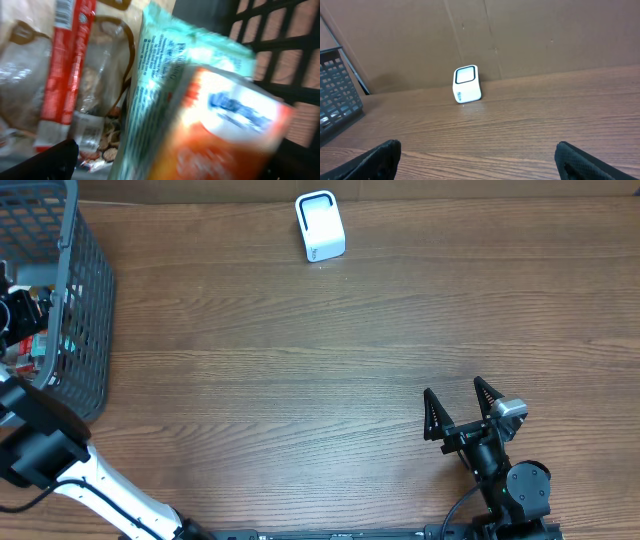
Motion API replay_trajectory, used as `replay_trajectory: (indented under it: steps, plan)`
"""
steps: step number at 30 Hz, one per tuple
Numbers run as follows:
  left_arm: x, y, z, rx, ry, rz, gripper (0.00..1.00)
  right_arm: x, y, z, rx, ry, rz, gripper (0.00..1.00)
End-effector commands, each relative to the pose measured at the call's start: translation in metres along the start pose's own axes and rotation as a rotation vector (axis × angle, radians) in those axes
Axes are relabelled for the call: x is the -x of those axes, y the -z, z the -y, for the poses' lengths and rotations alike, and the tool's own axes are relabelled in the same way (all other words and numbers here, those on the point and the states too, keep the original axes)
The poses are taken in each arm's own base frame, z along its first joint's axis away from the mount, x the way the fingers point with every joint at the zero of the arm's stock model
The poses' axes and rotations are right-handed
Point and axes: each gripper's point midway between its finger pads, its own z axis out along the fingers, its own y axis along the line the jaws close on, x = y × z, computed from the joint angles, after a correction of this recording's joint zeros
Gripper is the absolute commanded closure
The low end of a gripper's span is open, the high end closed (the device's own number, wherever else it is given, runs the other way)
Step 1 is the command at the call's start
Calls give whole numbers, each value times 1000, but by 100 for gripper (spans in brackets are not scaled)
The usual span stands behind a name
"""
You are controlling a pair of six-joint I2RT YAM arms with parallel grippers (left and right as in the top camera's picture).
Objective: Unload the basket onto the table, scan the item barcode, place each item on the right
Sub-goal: 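Lower the left gripper into the basket and grasp the teal wipes packet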
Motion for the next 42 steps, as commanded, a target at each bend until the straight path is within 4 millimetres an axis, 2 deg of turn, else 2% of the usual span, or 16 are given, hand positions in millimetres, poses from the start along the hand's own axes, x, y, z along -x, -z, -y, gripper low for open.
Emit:
replay_trajectory:
  steps: [1,7,12,18,24,33,42]
  plan:
    - [-3,-19,1,-31,-14,-34,0,-2,0,1,-3,8,1,0]
    - [-10,-47,-2,-49,-5,-87,0,-2,0,1,-3,8,1,0]
    - [-11,-57,-2,-53,-11,-98,0,-2,0,1,-3,8,1,0]
    - [-7,-58,-3,-50,-15,-84,4,-2,0,1,-3,8,1,0]
    - [-6,-58,-3,-49,-12,-80,13,-2,0,1,-3,8,1,0]
    - [-5,-59,-3,-48,-14,-76,12,-2,0,1,-3,8,1,0]
    - [-4,-59,-2,-47,-18,-74,4,-2,0,1,-3,8,1,0]
